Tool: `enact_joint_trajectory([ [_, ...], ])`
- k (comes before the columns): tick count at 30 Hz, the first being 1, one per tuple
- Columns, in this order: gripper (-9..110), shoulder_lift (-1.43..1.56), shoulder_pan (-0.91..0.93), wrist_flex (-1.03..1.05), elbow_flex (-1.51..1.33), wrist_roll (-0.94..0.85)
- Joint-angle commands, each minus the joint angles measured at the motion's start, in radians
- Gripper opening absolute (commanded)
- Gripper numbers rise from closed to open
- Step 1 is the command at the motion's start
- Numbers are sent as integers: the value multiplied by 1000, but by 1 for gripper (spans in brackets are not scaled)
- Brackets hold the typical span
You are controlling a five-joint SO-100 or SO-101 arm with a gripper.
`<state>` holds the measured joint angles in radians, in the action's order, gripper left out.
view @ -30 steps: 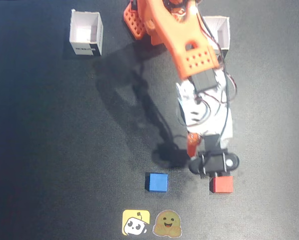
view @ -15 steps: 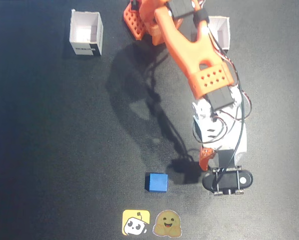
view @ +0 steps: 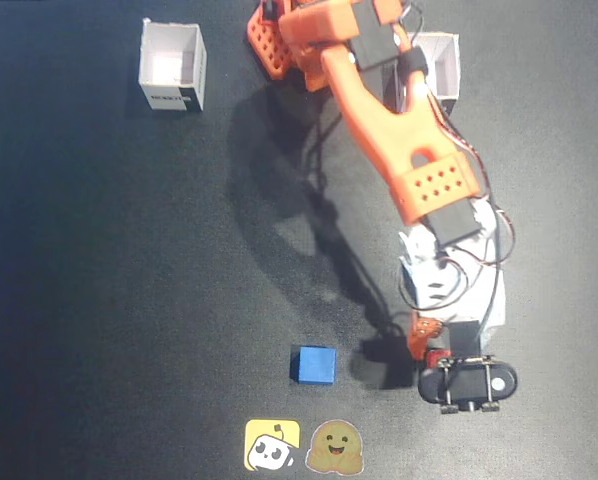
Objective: Put the red cube in the right box and the blue cube in the left box.
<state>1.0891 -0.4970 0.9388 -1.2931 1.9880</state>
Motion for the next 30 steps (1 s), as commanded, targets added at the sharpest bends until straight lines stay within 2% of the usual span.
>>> enact_joint_trajectory([
  [1,22,-3,-12,14,80,18],
  [14,22,-101,-11,28,166,14],
  [19,22,-166,-12,103,282,6],
  [30,24,-202,0,49,308,-52],
])
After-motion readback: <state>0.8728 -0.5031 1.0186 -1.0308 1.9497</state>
